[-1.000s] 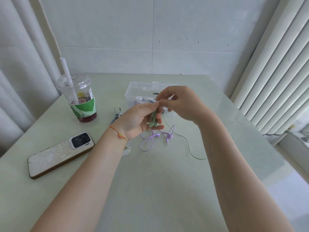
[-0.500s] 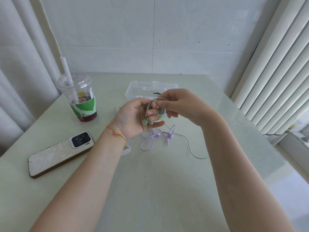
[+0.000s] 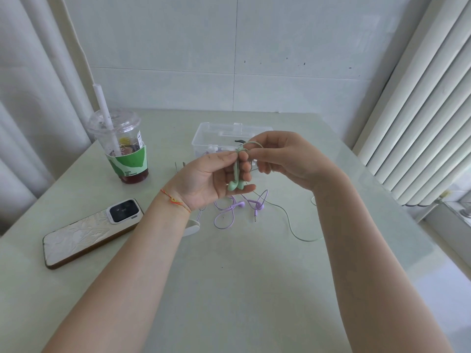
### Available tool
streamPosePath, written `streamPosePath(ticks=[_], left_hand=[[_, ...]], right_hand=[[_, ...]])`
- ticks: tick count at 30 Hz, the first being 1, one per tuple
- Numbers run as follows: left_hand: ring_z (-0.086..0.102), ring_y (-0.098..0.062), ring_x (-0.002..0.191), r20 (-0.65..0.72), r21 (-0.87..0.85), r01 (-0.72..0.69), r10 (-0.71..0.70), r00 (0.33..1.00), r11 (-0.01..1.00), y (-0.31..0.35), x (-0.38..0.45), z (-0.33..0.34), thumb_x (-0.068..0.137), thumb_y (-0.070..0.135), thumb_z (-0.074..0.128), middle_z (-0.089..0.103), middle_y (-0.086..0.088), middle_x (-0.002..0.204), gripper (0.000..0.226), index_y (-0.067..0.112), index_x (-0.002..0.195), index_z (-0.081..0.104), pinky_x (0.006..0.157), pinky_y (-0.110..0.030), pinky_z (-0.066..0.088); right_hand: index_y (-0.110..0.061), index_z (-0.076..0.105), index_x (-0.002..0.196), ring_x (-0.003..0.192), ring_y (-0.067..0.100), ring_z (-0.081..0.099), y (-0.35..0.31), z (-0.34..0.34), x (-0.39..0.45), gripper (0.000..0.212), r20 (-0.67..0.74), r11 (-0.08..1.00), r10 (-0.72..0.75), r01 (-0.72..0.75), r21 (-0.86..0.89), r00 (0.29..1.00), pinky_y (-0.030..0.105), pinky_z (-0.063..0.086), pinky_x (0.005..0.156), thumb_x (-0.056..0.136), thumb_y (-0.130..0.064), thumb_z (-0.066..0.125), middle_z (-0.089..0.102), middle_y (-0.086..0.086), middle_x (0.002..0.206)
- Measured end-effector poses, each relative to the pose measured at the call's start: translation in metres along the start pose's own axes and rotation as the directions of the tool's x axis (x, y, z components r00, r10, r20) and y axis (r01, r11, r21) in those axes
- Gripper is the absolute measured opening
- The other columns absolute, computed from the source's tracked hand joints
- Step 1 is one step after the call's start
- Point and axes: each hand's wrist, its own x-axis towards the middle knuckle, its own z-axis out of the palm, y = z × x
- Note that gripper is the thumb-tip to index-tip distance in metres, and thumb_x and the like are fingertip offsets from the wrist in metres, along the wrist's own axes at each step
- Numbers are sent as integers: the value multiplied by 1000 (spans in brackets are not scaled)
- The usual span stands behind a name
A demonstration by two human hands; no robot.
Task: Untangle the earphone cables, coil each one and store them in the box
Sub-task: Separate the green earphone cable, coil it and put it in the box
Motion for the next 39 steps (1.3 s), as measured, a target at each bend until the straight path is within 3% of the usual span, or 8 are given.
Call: streamPosePath(ticks=[5,11,16,21,25,30,35,39], left_hand=[[65,-16,65,9,87,48,-49,999,995,-5,1,9,91,21,47,64,-3,74,26,10,86,70,77,-41,59],[68,-17,75,79,49,-19,15,997,999,-6,0,10,92,16,47,66,-2,80,27,12,94,74,77,-39,58],[68,-20,104,-13,-126,-175,175,985,976,3,0,12,92,15,47,72,-1,107,28,15,103,72,77,-37,59],[61,-16,119,-229,-155,-283,244,942,947,7,2,6,93,17,51,65,2,127,26,20,117,62,69,-24,59],[62,-13,117,-327,-116,-307,255,910,945,6,5,1,97,17,51,63,2,131,24,22,118,62,67,-23,58],[67,-10,107,-439,160,-261,305,845,952,0,7,-4,96,17,55,68,6,120,29,21,125,60,67,-20,53],[67,-1,99,-484,368,-148,325,812,918,-6,7,-8,94,23,60,69,10,120,17,29,107,68,88,-30,36],[69,-4,91,-490,287,-187,312,814,939,-11,10,-5,94,13,60,68,0,122,18,22,107,68,83,-30,52]], right_hand=[[-8,69,85,56,15,39,3,-3,2,8,-152,996,-48,59,71,987,25,32,57,89,-3,64,55,7,70],[-7,73,93,54,13,40,9,1,5,11,-186,995,-29,47,91,982,25,30,55,90,-12,64,51,2,62],[-22,72,75,52,15,47,11,11,3,23,-27,990,58,-61,-128,998,24,40,57,93,-16,59,58,3,64],[-20,72,95,53,18,52,8,19,4,17,86,940,189,-155,-303,978,28,47,60,97,-25,56,62,2,68],[-22,72,108,50,16,48,3,26,1,24,152,865,253,-153,-477,955,27,45,59,98,-24,49,60,-3,65],[-24,73,104,49,14,40,-9,33,-5,22,185,824,253,-112,-555,950,23,36,53,97,-27,52,52,-4,58],[-22,75,89,59,19,42,-17,32,-5,19,128,839,154,-61,-540,980,29,36,58,93,-28,57,48,-6,55],[-26,76,84,59,17,40,-22,33,-8,19,145,826,146,-40,-562,979,28,36,58,92,-28,58,44,-12,50]])
